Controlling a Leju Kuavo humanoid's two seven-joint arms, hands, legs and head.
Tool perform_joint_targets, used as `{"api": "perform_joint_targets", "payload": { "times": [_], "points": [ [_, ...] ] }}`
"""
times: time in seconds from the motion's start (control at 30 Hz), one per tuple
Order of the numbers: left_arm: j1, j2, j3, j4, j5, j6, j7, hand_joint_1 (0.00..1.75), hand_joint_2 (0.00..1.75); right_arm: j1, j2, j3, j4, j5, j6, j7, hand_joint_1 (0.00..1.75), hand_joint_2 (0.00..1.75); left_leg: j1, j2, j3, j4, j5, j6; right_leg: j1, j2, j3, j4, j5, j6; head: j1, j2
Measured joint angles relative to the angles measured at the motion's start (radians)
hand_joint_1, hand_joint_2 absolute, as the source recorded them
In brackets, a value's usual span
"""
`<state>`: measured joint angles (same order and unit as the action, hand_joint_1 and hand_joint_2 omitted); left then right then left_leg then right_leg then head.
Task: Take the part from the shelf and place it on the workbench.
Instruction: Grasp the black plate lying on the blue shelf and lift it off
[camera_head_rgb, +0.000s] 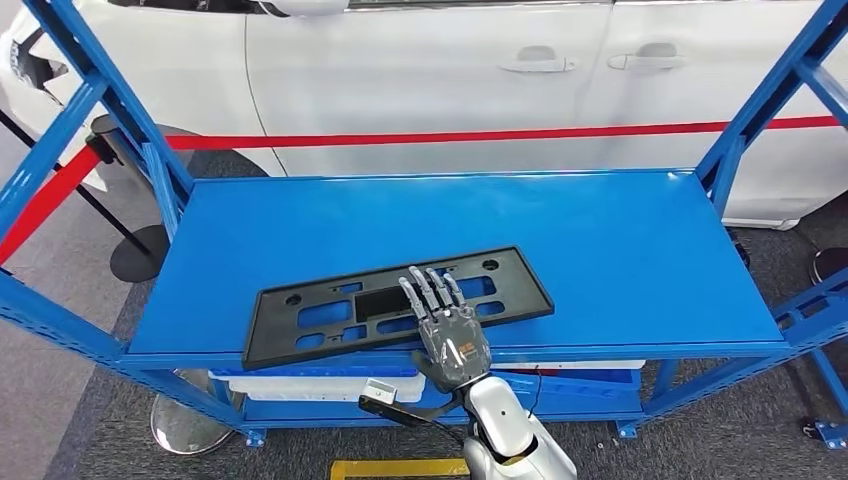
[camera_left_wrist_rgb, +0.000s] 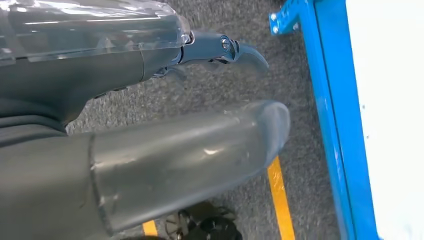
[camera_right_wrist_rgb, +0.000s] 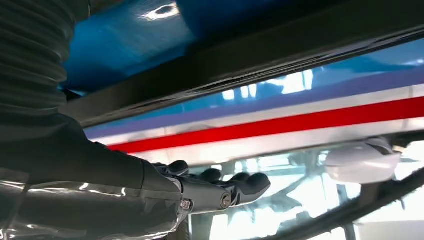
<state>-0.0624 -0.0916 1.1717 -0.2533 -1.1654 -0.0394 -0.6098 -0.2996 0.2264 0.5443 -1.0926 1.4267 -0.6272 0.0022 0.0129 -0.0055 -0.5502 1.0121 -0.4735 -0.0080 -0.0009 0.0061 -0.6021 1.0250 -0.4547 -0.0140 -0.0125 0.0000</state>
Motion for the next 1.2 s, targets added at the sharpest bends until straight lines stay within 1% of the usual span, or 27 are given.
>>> {"api": "perform_joint_targets", "payload": {
  "times": [0.07, 0.1, 0.17, 0.2, 0.23, 0.27, 0.3, 0.33, 0.37, 0.4, 0.43, 0.5, 0.53, 0.57, 0.6, 0.7, 0.73, 0.77, 0.8, 0.87, 0.9, 0.93, 1.03, 1.07, 1.1, 1.13, 1.2],
  "points": [
    [-0.001, -0.002, -0.001, 0.0, -0.006, 0.0, 0.001, 0.0, 0.0, -0.019, 0.006, -0.002, 0.019, -0.002, 0.0, 0.007, 0.0, 1.75, 0.001, 0.001, -0.004, 0.02, -0.018, -0.01, -0.004, 0.0, 0.006, -0.008, 0.002, -0.011, -0.001, 0.0],
    [-0.002, -0.002, -0.001, 0.001, -0.009, 0.0, 0.002, 0.0, 0.0, -0.027, 0.009, -0.003, 0.027, -0.003, 0.0, 0.009, 0.0, 1.75, 0.002, 0.001, -0.019, 0.058, -0.041, -0.014, -0.006, 0.0, 0.009, -0.011, 0.003, -0.016, -0.004, 0.0],
    [-0.002, -0.003, -0.001, 0.001, -0.013, 0.002, 0.001, 0.0, 0.0, -0.04, 0.014, -0.005, 0.046, -0.004, 0.0, 0.016, 0.0, 1.75, 0.003, 0.002, -0.081, 0.19, -0.104, -0.021, -0.005, -0.001, 0.011, -0.012, 0.001, -0.022, -0.009, 0.0],
    [-0.001, -0.002, -0.002, 0.001, -0.016, 0.003, 0.0, 0.0, 0.0, -0.046, 0.015, -0.007, 0.059, -0.005, 0.0, 0.021, 0.0, 1.75, 0.003, 0.002, -0.114, 0.252, -0.124, -0.022, -0.003, -0.002, 0.012, -0.011, 0.0, -0.023, -0.01, 0.0],
    [-0.001, -0.002, -0.002, 0.001, -0.019, 0.003, 0.0, 0.0, 0.0, -0.052, 0.015, -0.011, 0.074, -0.006, 0.0, 0.025, 0.0, 1.75, 0.003, 0.002, -0.134, 0.286, -0.127, -0.022, -0.001, -0.001, 0.012, -0.01, -0.001, -0.025, -0.01, 0.0],
    [0.0, -0.003, -0.003, 0.001, -0.022, 0.004, -0.001, 0.0, 0.0, -0.062, 0.016, -0.015, 0.089, -0.007, 0.0, 0.029, 0.0, 1.75, 0.002, 0.002, -0.136, 0.281, -0.109, -0.02, 0.0, -0.001, 0.013, -0.008, -0.002, -0.026, -0.01, 0.0],
    [0.0, -0.003, -0.003, 0.001, -0.025, 0.004, -0.002, 0.0, 0.0, -0.072, 0.018, -0.019, 0.103, -0.008, -0.001, 0.032, 0.0, 1.75, 0.002, 0.002, -0.118, 0.234, -0.073, -0.017, 0.002, 0.0, 0.016, -0.007, -0.004, -0.026, -0.01, 0.0],
    [-0.001, -0.002, -0.004, 0.001, -0.027, 0.004, -0.002, 0.0, 0.0, -0.083, 0.02, -0.023, 0.116, -0.009, -0.002, 0.035, 0.0, 1.75, 0.001, 0.002, -0.087, 0.161, -0.033, -0.011, 0.003, 0.001, 0.019, -0.006, -0.006, -0.025, -0.01, 0.0],
    [-0.002, -0.002, -0.006, 0.002, -0.03, 0.003, -0.002, 0.0, 0.0, -0.094, 0.023, -0.027, 0.129, -0.009, -0.003, 0.039, 0.0, 1.75, -0.001, 0.002, -0.057, 0.092, -0.004, -0.005, 0.006, 0.002, 0.021, -0.005, -0.008, -0.024, -0.01, 0.0],
    [-0.004, -0.002, -0.007, 0.002, -0.032, 0.003, -0.003, 0.0, 0.0, -0.104, 0.025, -0.031, 0.143, -0.009, -0.005, 0.043, 0.21, 1.75, -0.004, 0.002, -0.034, 0.041, 0.013, 0.001, 0.007, 0.003, 0.021, -0.004, -0.009, -0.02, -0.01, 0.0],
    [-0.005, -0.002, -0.008, 0.002, -0.034, 0.003, -0.003, 0.0, 0.0, -0.115, 0.027, -0.035, 0.159, -0.008, -0.006, 0.049, 0.63, 1.75, -0.007, 0.001, -0.023, 0.014, 0.018, 0.006, 0.008, 0.003, 0.02, -0.004, -0.01, -0.016, -0.009, 0.0],
    [-0.007, -0.002, -0.011, 0.002, -0.041, 0.003, -0.003, 0.0, 0.0, -0.139, 0.03, -0.045, 0.196, -0.004, -0.005, 0.061, 1.47, 1.75, -0.009, 0.0, -0.02, 0.006, 0.019, 0.015, 0.007, 0.003, 0.019, -0.006, -0.007, -0.006, -0.009, 0.0],
    [-0.007, -0.002, -0.014, 0.002, -0.045, 0.003, -0.002, 0.0, 0.0, -0.152, 0.031, -0.05, 0.216, 0.0, -0.002, 0.067, 1.68, 1.75, -0.007, 0.0, -0.019, 0.0, 0.023, 0.02, 0.007, 0.003, 0.019, -0.004, -0.009, -0.001, -0.009, 0.0],
    [-0.007, -0.002, -0.016, 0.002, -0.049, 0.003, -0.002, 0.0, 0.0, -0.164, 0.032, -0.054, 0.235, 0.006, 0.003, 0.071, 1.68, 1.75, -0.004, 0.001, -0.016, -0.007, 0.027, 0.027, 0.007, 0.002, 0.014, 0.008, -0.019, 0.005, -0.008, 0.0],
    [-0.008, -0.003, -0.019, 0.002, -0.051, 0.004, -0.001, 0.0, 0.0, -0.176, 0.032, -0.057, 0.253, 0.011, 0.007, 0.075, 1.67, 1.75, -0.001, 0.003, -0.014, -0.013, 0.031, 0.033, 0.006, 0.001, 0.0, 0.04, -0.04, 0.01, -0.006, 0.0],
    [-0.008, -0.003, -0.024, 0.002, -0.052, 0.005, 0.003, 0.0, 0.0, -0.191, 0.031, -0.067, 0.299, 0.016, 0.01, 0.078, 1.66, 1.75, 0.0, 0.005, -0.015, -0.017, 0.034, 0.039, -0.001, 0.0, -0.09, 0.221, -0.127, 0.021, -0.001, 0.0],
    [-0.007, -0.003, -0.024, 0.002, -0.052, 0.005, 0.005, 0.0, 0.0, -0.192, 0.03, -0.07, 0.311, 0.017, 0.01, 0.078, 1.66, 1.75, 0.0, 0.005, -0.015, -0.016, 0.034, 0.038, -0.003, -0.001, -0.111, 0.261, -0.136, 0.024, -0.001, 0.0],
    [-0.007, -0.003, -0.024, 0.003, -0.052, 0.006, 0.007, 0.0, 0.0, -0.194, 0.03, -0.072, 0.321, 0.018, 0.01, 0.078, 1.65, 1.75, 0.0, 0.005, -0.014, -0.016, 0.033, 0.038, -0.006, -0.001, -0.115, 0.267, -0.124, 0.025, -0.001, 0.0],
    [-0.007, -0.003, -0.024, 0.003, -0.052, 0.006, 0.009, 0.0, 0.0, -0.197, 0.03, -0.073, 0.328, 0.021, 0.011, 0.078, 1.65, 1.75, 0.001, 0.004, -0.012, -0.015, 0.032, 0.036, -0.009, -0.001, -0.099, 0.231, -0.095, 0.026, 0.0, 0.0],
    [-0.007, -0.004, -0.024, 0.004, -0.052, 0.006, 0.011, 0.0, 0.0, -0.205, 0.03, -0.075, 0.338, 0.028, 0.014, 0.079, 1.64, 1.75, -0.001, 0.003, -0.008, -0.013, 0.028, 0.031, -0.011, -0.003, -0.031, 0.093, -0.027, 0.022, 0.0, 0.0],
    [-0.007, -0.004, -0.024, 0.004, -0.052, 0.006, 0.012, 0.0, 0.0, -0.21, 0.03, -0.075, 0.342, 0.031, 0.015, 0.08, 1.64, 1.75, -0.003, 0.001, -0.008, -0.01, 0.026, 0.026, -0.01, -0.004, -0.004, 0.036, -0.008, 0.019, 0.0, 0.0],
    [-0.007, -0.004, -0.024, 0.004, -0.052, 0.006, 0.013, 0.0, 0.0, -0.213, 0.03, -0.076, 0.345, 0.033, 0.016, 0.08, 1.64, 1.75, -0.004, 0.001, -0.008, -0.008, 0.024, 0.021, -0.008, -0.004, 0.012, 0.002, 0.0, 0.016, -0.001, 0.0],
    [-0.007, -0.004, -0.024, 0.005, -0.053, 0.006, 0.014, 0.0, 0.0, -0.221, 0.029, -0.079, 0.35, 0.033, 0.018, 0.08, 1.64, 1.75, -0.002, 0.0, -0.007, -0.007, 0.021, 0.003, -0.005, -0.004, 0.019, -0.015, 0.0, 0.001, -0.002, 0.0],
    [-0.007, -0.005, -0.024, 0.006, -0.053, 0.006, 0.014, 0.0, 0.0, -0.223, 0.028, -0.08, 0.35, 0.033, 0.02, 0.08, 1.64, 1.75, 0.0, 0.0, -0.01, 0.003, 0.012, -0.002, -0.006, -0.005, 0.022, -0.019, 0.002, -0.006, -0.003, 0.0],
    [-0.007, -0.005, -0.024, 0.007, -0.053, 0.006, 0.014, 0.0, 0.0, -0.225, 0.028, -0.081, 0.351, 0.033, 0.022, 0.08, 1.63, 1.75, 0.001, 0.001, -0.021, 0.03, -0.007, -0.007, -0.009, -0.006, 0.025, -0.022, 0.004, -0.011, -0.004, 0.0],
    [-0.007, -0.006, -0.024, 0.007, -0.053, 0.006, 0.014, 0.0, 0.0, -0.225, 0.027, -0.082, 0.352, 0.033, 0.024, 0.08, 1.61, 1.75, 0.003, 0.001, -0.041, 0.077, -0.035, -0.012, -0.011, -0.008, 0.027, -0.025, 0.006, -0.016, -0.007, 0.0],
    [-0.006, -0.006, -0.024, 0.008, -0.053, 0.006, 0.014, 0.0, 0.0, -0.224, 0.026, -0.084, 0.355, 0.033, 0.025, 0.079, 1.61, 1.75, 0.005, 0.001, -0.101, 0.21, -0.098, -0.019, -0.01, -0.008, 0.026, -0.025, 0.005, -0.019, -0.01, 0.0]
  ]
}}
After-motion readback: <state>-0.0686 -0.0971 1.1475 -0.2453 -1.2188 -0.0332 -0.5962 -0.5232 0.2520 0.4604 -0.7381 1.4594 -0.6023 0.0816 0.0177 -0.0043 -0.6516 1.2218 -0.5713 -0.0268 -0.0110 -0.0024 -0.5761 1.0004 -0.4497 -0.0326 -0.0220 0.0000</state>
